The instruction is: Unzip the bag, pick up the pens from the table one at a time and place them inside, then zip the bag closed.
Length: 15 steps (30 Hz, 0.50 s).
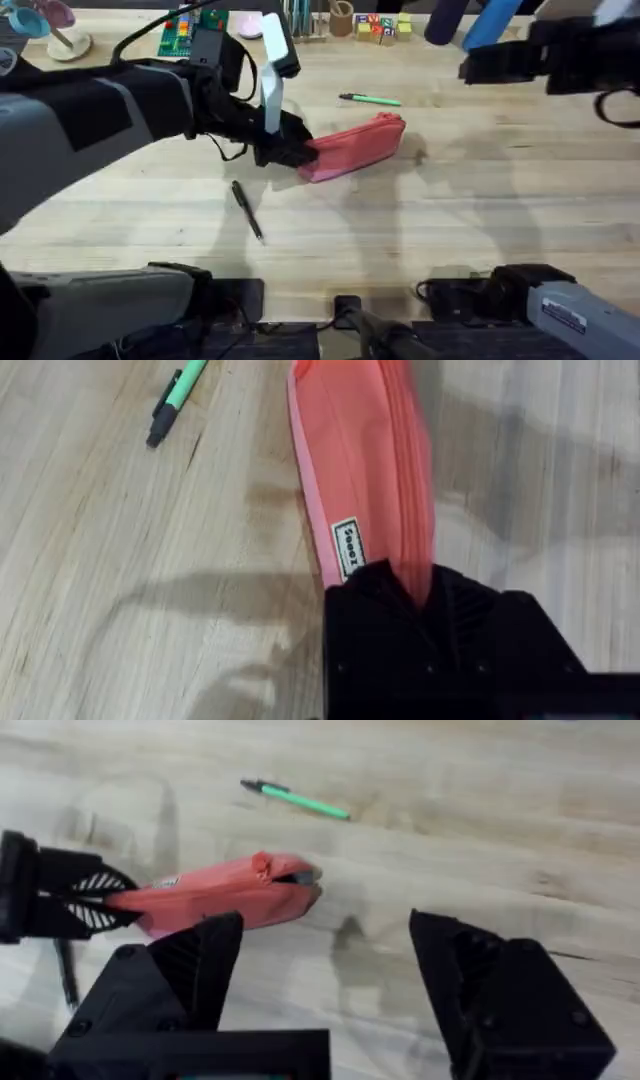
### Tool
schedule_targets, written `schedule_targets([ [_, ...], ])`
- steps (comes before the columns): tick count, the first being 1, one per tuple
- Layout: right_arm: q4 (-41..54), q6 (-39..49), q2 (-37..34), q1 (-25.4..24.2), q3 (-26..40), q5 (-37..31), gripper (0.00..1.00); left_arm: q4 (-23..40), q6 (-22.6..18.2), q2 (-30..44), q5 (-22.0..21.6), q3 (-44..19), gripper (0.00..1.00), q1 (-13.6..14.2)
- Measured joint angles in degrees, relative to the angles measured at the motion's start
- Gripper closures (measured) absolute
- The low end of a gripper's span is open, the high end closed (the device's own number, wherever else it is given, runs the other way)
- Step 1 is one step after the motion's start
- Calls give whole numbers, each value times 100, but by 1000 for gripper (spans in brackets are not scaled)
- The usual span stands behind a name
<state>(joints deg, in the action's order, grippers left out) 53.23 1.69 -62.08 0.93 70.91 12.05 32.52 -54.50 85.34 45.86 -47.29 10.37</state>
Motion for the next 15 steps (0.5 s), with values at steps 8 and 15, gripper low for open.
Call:
schedule_targets([
  [8,372,-21,-1004,494,643,51,5,-1,0,0,1,0,959,0],
  [15,909,-21,-2029,695,1701,90,5,-1,0,0,1,0,958,0],
])
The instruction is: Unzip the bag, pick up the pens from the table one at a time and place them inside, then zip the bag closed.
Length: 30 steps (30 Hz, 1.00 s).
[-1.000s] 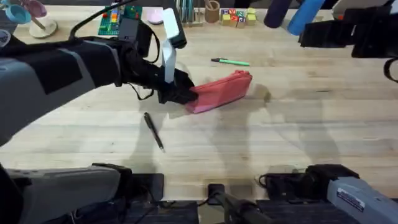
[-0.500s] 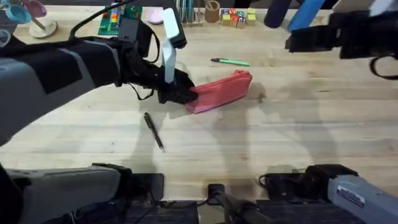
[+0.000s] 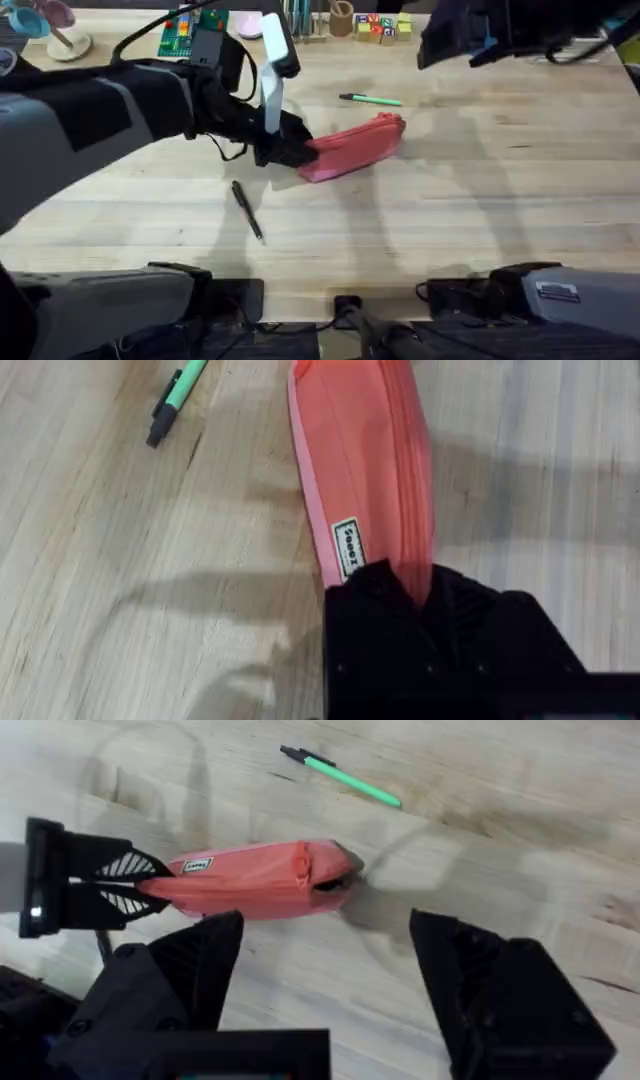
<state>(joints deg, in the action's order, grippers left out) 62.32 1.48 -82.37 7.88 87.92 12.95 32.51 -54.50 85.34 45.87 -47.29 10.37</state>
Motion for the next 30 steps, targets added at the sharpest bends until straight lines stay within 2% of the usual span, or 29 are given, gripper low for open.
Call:
schedule_targets([
  [9,716,4,-1185,70,1614,0,5,0,0,0,-2,2,958,0],
  [14,935,7,-1686,74,2235,-1,5,1,0,0,-2,2,958,0],
  [21,1009,36,-2052,201,2345,-2,5,-42,0,0,-2,11,958,0],
  [30,953,72,-2077,315,2348,-1,5,-50,0,2,-4,11,958,0],
])
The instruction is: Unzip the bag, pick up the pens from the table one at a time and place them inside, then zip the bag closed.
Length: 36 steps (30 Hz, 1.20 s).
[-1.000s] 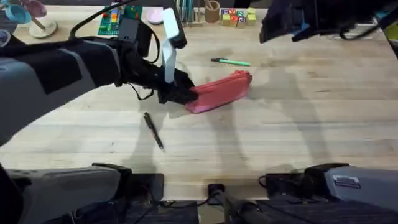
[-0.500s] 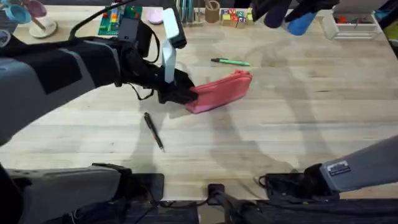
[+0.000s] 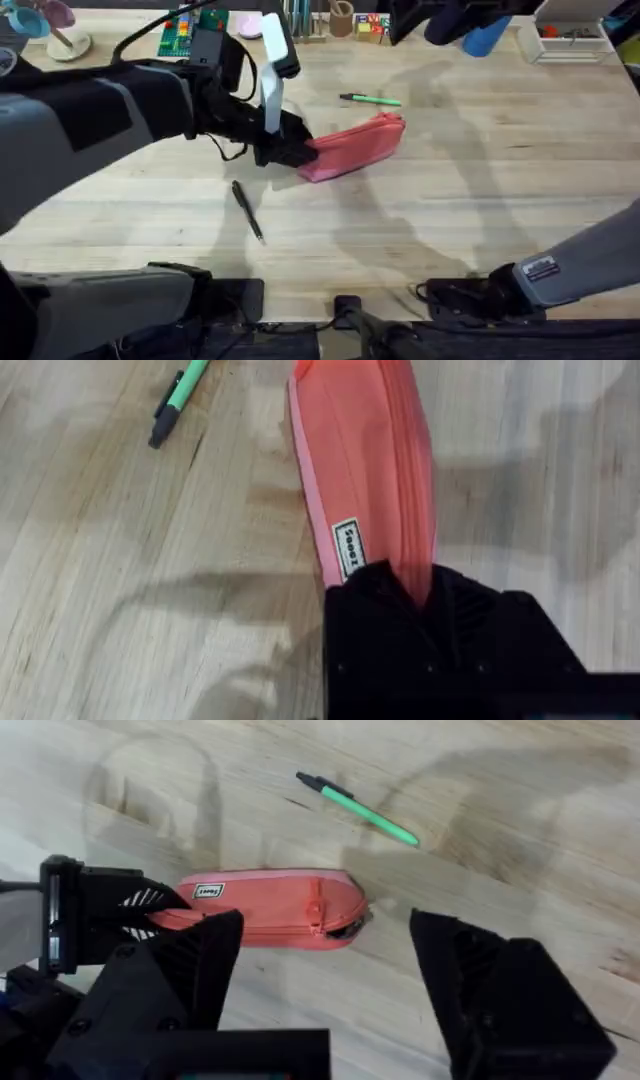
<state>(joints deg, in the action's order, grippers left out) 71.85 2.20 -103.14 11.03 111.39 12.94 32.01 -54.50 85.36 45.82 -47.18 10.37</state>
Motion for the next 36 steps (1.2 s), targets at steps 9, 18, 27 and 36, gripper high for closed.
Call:
schedule_targets([
  [9,0,0,1,0,0,1,5,-4,0,-2,0,0,958,0],
  [18,28,-4,1,0,0,1,6,-7,0,-2,0,2,958,0],
  [27,88,-4,1,0,0,1,5,-7,0,-2,0,2,958,0],
  [36,9,-9,1,17,-338,1,5,-7,0,-2,0,2,958,0],
])
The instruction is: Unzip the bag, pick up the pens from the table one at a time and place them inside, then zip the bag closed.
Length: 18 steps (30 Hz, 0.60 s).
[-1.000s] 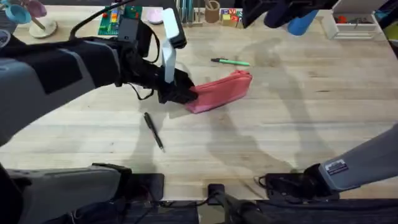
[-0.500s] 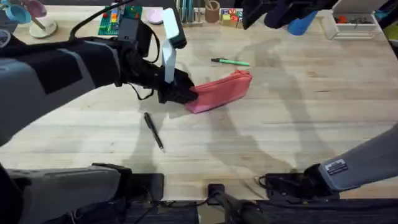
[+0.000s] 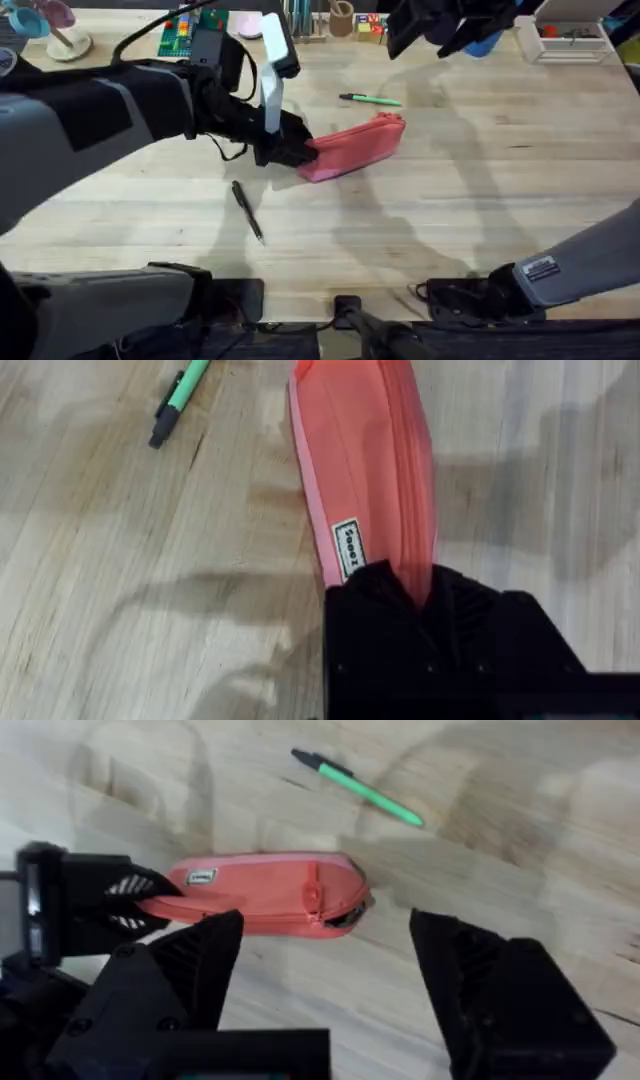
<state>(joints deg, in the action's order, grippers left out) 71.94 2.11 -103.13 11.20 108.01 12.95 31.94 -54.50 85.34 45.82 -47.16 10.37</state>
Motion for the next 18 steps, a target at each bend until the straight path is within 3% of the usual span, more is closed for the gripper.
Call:
schedule_targets([
  [18,-638,-35,0,332,-1120,-2,5,-2,0,0,0,2,958,0],
])
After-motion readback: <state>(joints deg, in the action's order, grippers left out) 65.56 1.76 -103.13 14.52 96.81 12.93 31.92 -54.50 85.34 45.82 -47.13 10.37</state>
